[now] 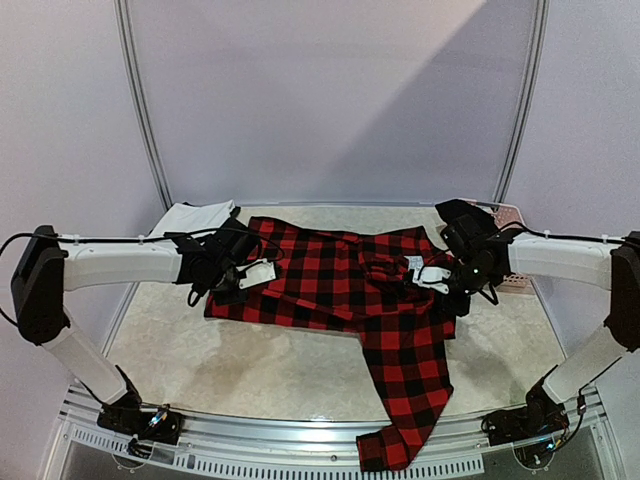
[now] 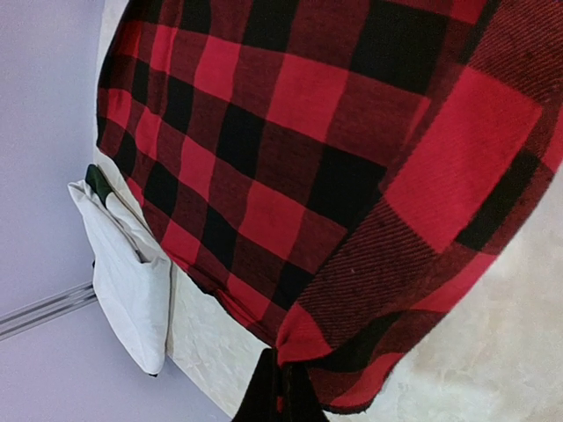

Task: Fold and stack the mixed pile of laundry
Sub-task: Fold the flattened shirt at the center of the board.

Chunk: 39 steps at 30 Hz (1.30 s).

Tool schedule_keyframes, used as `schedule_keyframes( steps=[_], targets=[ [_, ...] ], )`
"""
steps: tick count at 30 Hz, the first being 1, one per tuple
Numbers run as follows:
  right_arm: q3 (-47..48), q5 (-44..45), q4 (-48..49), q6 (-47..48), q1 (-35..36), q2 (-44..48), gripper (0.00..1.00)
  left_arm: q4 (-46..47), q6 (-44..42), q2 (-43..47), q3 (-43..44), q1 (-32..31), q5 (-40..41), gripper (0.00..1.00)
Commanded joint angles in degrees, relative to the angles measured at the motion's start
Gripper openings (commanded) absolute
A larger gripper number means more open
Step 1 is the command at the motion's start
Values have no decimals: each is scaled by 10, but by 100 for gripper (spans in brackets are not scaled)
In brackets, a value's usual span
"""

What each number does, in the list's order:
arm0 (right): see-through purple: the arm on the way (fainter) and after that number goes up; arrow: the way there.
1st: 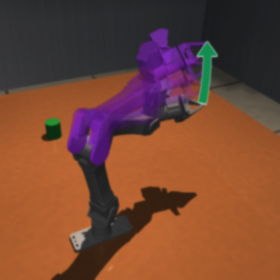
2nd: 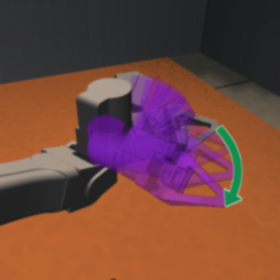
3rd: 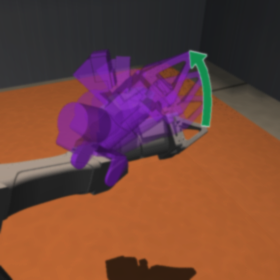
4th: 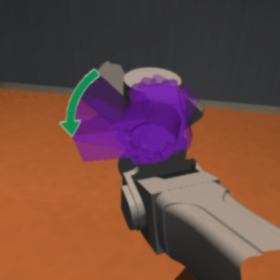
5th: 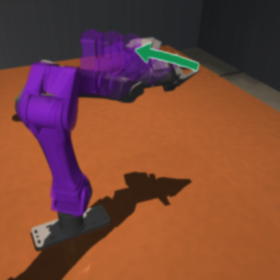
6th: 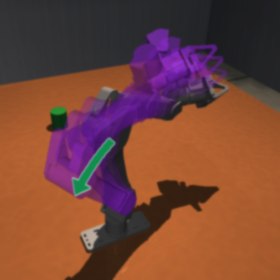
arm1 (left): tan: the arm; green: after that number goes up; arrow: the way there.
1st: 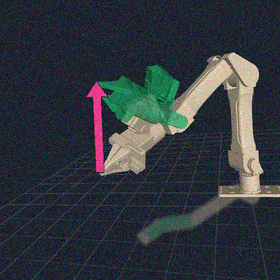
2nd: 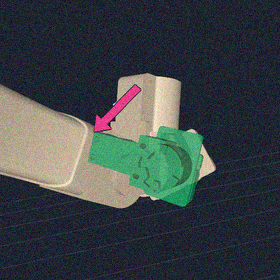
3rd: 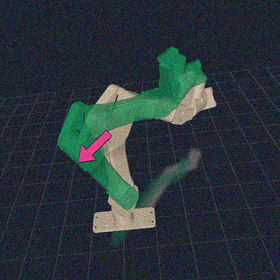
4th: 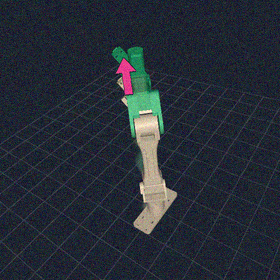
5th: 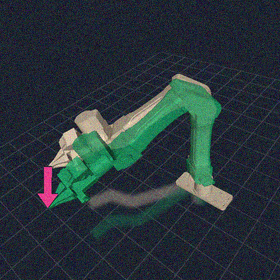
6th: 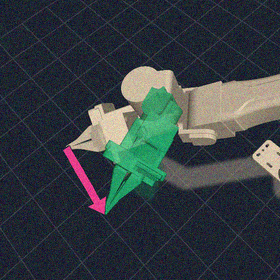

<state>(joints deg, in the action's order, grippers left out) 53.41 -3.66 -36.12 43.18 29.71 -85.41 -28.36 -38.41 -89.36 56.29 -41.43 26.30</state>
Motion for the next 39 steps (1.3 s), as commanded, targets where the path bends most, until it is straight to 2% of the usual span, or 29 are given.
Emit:
schedule_keyframes(
  steps=[1, 7, 14, 21, 34, 39],
  targets=[
    [46, 33, 50, -25, -22, -44, 0, 35, -11, -38, 37, 25, 13, 0],
    [60, 52, 62, -37, -31, -83, 0, 41, -2, -82, 70, 38, 1, 0],
    [63, 96, 93, -56, -30, -102, 0, 29, 24, -126, 100, 53, 29, 0],
    [77, 96, 104, -69, -31, -97, 0, 23, 42, -135, 104, 62, 16, 0],
    [97, 114, 121, -84, -30, -108, 3, 5, 84, -162, 125, 79, 44, 0],
    [100, 118, 119, -90, -30, -119, 4, -2, 95, -164, 131, 79, 33, 5]
  ],
)
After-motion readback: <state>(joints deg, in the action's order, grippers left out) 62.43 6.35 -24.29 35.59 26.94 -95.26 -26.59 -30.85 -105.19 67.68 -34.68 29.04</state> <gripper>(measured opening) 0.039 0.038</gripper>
